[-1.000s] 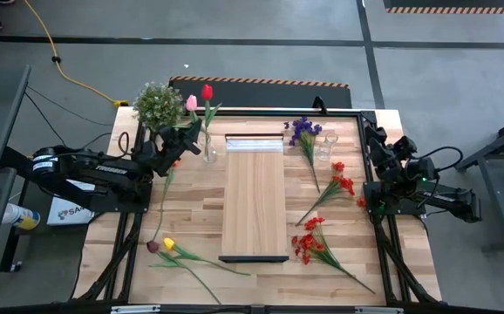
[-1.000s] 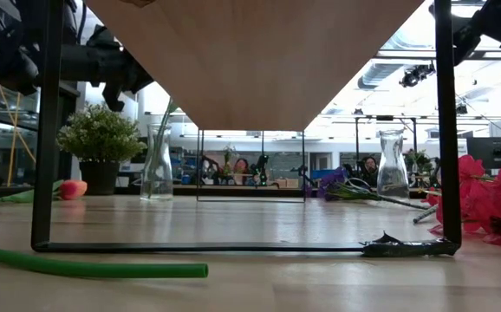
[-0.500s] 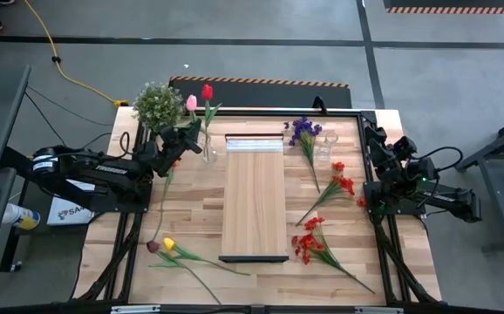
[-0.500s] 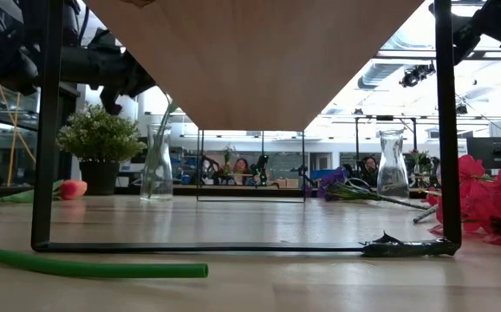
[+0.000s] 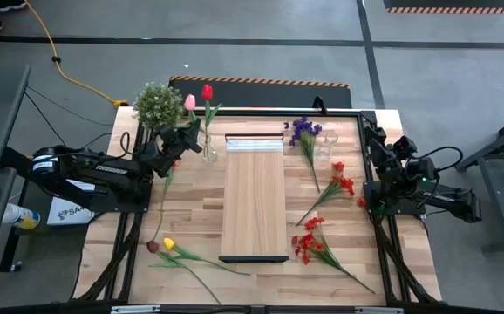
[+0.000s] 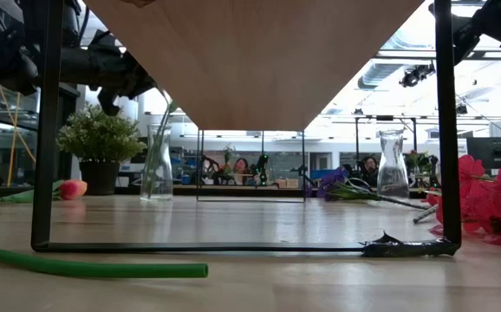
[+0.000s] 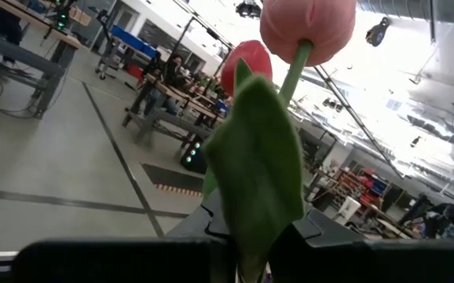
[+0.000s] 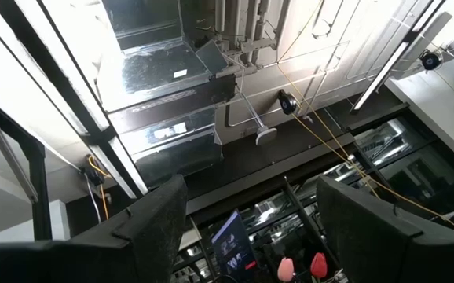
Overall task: Pick and place flowers into a vace then onto a shelf
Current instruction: Put the pink flower into the left transparent vase
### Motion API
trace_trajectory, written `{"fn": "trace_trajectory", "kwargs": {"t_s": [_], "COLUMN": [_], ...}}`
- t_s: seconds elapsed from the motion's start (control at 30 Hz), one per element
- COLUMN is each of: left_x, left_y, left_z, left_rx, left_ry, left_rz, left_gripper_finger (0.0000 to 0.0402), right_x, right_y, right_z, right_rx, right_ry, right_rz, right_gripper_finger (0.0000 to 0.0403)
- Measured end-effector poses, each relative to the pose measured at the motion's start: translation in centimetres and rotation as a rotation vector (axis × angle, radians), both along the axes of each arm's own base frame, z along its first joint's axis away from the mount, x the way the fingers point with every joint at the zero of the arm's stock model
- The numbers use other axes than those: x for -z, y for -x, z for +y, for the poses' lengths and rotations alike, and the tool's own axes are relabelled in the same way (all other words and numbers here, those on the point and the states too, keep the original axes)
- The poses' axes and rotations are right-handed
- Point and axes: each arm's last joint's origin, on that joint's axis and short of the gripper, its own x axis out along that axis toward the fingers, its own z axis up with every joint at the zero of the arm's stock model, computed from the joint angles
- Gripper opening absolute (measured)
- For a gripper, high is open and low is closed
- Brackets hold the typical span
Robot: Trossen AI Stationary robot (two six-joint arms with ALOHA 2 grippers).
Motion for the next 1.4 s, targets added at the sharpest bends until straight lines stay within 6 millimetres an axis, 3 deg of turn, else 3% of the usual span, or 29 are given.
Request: {"fn": "trace_trajectory", "kwargs": {"t_s": [0.43,0.53,0.93,1.13,1.4], "left_x": [0.0,0.0,-0.2,-1.1,-2.3], "left_y": [0.0,0.0,0.1,0.6,1.5], "left_z": [0.0,0.0,0.0,-0.3,-0.6], "left_rx": [-0.009,-0.005,-0.016,0.013,0.003], "left_ry": [0.005,0.014,-0.018,-0.062,-0.14], "left_rz": [-0.004,-0.018,0.012,-0.023,-0.022], "left_gripper_finger": [0.0088,0.0114,0.0278,0.0307,0.0309], "right_x": [0.0,0.0,0.0,0.0,0.0], "right_y": [0.0,0.0,0.0,0.0,0.0], "right_z": [0.0,0.0,0.0,0.0,0.0], "right_rx": [0.002,0.002,0.002,0.003,0.002], "right_ry": [0.002,0.002,0.002,0.002,0.002], "right_rz": [0.001,0.001,0.001,0.001,0.001], "right_gripper_finger": [0.0271,0.0272,0.0271,0.0272,0.0272]}}
